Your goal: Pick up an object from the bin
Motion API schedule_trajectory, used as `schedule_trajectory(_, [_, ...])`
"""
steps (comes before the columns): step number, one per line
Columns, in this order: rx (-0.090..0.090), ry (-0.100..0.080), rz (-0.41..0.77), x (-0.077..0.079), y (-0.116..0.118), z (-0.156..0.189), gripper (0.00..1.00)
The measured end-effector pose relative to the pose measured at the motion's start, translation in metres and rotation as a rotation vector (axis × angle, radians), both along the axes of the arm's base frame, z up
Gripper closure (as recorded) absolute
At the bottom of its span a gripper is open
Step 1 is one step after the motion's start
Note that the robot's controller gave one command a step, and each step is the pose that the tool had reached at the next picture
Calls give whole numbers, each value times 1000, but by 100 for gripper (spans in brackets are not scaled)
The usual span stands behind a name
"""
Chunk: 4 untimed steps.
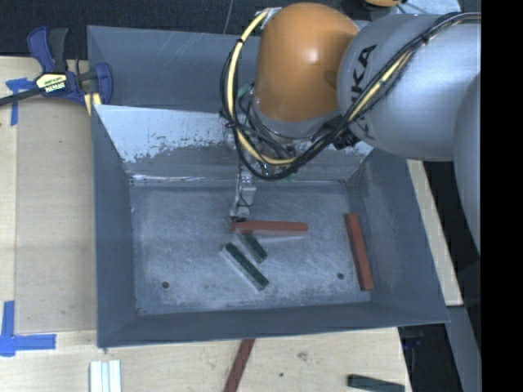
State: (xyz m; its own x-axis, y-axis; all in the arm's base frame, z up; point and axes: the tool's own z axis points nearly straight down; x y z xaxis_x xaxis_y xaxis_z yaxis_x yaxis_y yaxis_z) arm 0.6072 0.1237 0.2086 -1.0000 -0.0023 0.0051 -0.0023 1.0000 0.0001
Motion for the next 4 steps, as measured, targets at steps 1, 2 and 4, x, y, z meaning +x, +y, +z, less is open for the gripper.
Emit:
schedule_trajectory(1, [1,-9,-2,2,-1,5,0])
schedule_trajectory(2, [2,-15,64,-9,-11,-12,0])
schedule_trajectory(4, [0,-4,494,-35,-80,-136,100])
